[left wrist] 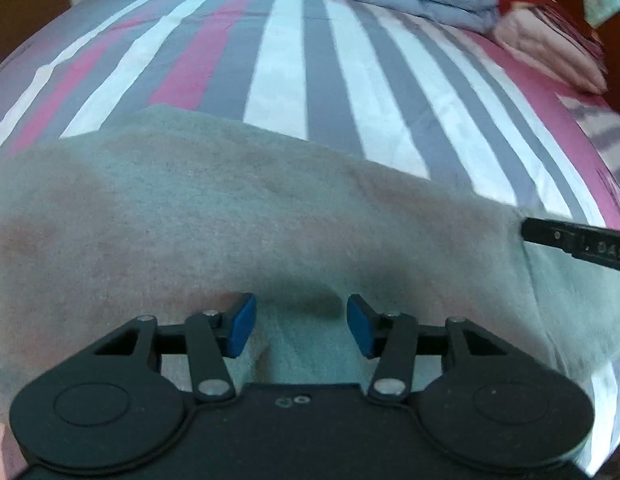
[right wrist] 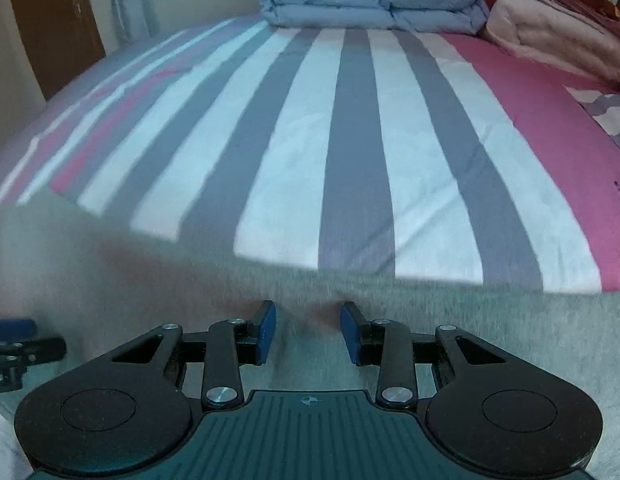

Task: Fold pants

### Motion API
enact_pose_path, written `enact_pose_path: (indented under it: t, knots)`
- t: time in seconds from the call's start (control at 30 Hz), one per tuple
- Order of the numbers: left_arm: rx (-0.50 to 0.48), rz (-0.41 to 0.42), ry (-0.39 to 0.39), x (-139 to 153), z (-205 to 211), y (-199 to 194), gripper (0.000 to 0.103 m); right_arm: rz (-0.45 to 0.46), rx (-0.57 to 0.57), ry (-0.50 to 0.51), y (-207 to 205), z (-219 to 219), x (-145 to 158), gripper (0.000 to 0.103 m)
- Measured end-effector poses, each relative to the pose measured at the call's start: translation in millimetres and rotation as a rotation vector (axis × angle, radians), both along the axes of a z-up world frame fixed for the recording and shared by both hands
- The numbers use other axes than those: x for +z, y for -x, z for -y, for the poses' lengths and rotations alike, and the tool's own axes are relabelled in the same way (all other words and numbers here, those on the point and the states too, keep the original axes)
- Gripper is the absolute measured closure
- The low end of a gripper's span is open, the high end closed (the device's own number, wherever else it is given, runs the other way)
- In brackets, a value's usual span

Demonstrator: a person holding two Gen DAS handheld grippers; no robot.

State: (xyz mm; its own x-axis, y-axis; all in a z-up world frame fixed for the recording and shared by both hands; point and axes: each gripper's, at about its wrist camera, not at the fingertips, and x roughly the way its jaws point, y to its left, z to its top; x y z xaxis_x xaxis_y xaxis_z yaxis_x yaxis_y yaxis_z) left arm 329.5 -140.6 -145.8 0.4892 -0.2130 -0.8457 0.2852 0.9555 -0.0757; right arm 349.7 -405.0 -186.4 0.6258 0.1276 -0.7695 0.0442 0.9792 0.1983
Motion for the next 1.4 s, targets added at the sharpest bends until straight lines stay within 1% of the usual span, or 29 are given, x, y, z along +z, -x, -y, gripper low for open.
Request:
enact_pose_path:
  t: [0.03, 0.07, 0.1, 0.13, 0.17, 0.2, 0.23, 0.27, 0.3, 0.33, 0.4, 0.43, 0.5, 0.53, 0.6, 0.63, 0.67, 0.73, 0.77, 0.83, 0.93, 1.0, 1.03, 1.07, 1.17, 1.27, 1.3, 1.33, 1.4]
  knots:
    - [-0.020, -0.005, -0.005, -3, 3, 5, 0.059, 0.012, 0.029, -0.046, 6, -2, 7, 0.067]
    - [-0.037, 0.005, -0.020, -7, 7, 9, 0.057, 0.010, 0.056, -0.090, 13, -4, 8, 0.067]
    - [-0.051, 0.035, -0.050, -11, 11, 10, 0.055, -0.006, 0.073, -0.109, 17, -8, 3, 0.067]
    - [-0.055, 0.051, -0.072, -15, 14, 9, 0.055, -0.022, 0.073, -0.096, 19, -13, -7, 0.067]
    - [-0.041, 0.049, -0.068, -16, 14, 5, 0.055, -0.039, 0.057, -0.046, 18, -14, -22, 0.068]
    - [-0.011, 0.037, -0.053, -13, 12, 0, 0.056, -0.014, 0.037, -0.043, 16, -9, -29, 0.070]
    - [0.015, 0.027, -0.044, -9, 9, -4, 0.058, -0.004, -0.001, -0.052, 14, -3, -29, 0.079]
    - [0.037, 0.022, -0.039, -5, 6, -6, 0.059, -0.015, -0.069, -0.061, 11, 4, -24, 0.082]
    - [0.037, 0.022, -0.024, 0, 5, -4, 0.059, -0.010, -0.112, -0.062, 13, 9, -17, 0.082]
    - [0.015, 0.026, -0.002, 6, 4, 1, 0.059, 0.006, -0.118, -0.063, 18, 12, -9, 0.082]
    - [-0.020, 0.035, 0.012, 15, 8, 14, 0.059, 0.018, -0.092, -0.084, 36, 23, 6, 0.081]
    - [-0.048, 0.030, 0.027, 16, 13, 21, 0.059, 0.014, -0.100, -0.086, 46, 28, 9, 0.080]
    - [-0.097, 0.023, 0.036, 14, 26, 35, 0.059, -0.003, -0.174, -0.122, 75, 50, 9, 0.069]
    - [-0.126, 0.024, 0.032, 12, 33, 43, 0.059, -0.011, -0.216, -0.150, 91, 56, 9, 0.057]
    - [-0.158, 0.030, 0.000, 5, 42, 58, 0.058, -0.026, -0.305, -0.218, 122, 75, 7, 0.056]
    - [-0.153, 0.031, -0.021, -1, 44, 60, 0.058, -0.020, -0.326, -0.226, 134, 80, 8, 0.056]
    - [-0.143, 0.031, -0.024, -4, 44, 60, 0.058, -0.007, -0.341, -0.218, 149, 82, 10, 0.056]
    - [-0.121, 0.026, -0.014, -3, 44, 61, 0.058, -0.008, -0.389, -0.223, 168, 92, 11, 0.056]
    - [-0.112, 0.022, -0.006, 0, 43, 62, 0.058, -0.022, -0.424, -0.268, 176, 101, 7, 0.056]
    - [-0.106, 0.015, 0.012, 4, 42, 63, 0.058, -0.035, -0.458, -0.358, 187, 112, 8, 0.056]
    - [-0.113, 0.006, 0.027, 6, 43, 69, 0.058, -0.037, -0.449, -0.471, 188, 111, 6, 0.057]
    - [-0.112, 0.007, 0.024, 6, 43, 71, 0.058, -0.038, -0.456, -0.554, 181, 108, 2, 0.075]
    - [-0.107, 0.004, 0.028, 6, 41, 71, 0.058, -0.039, -0.463, -0.578, 183, 108, 2, 0.095]
    - [-0.104, 0.002, 0.033, 6, 39, 71, 0.058, -0.032, -0.476, -0.592, 180, 106, 2, 0.096]
    - [-0.095, -0.002, 0.041, 6, 36, 70, 0.058, -0.007, -0.492, -0.584, 177, 103, 5, 0.096]
    - [-0.095, -0.005, 0.039, 5, 35, 67, 0.058, 0.020, -0.479, -0.583, 173, 101, 11, 0.095]
    - [-0.096, -0.005, 0.038, 4, 35, 66, 0.058, 0.004, -0.486, -0.574, 170, 101, 9, 0.094]
    - [-0.093, -0.005, 0.040, 4, 34, 66, 0.058, -0.022, -0.499, -0.588, 168, 104, 3, 0.091]
    - [-0.088, -0.008, 0.049, 4, 32, 66, 0.058, -0.042, -0.548, -0.625, 167, 111, -6, 0.090]
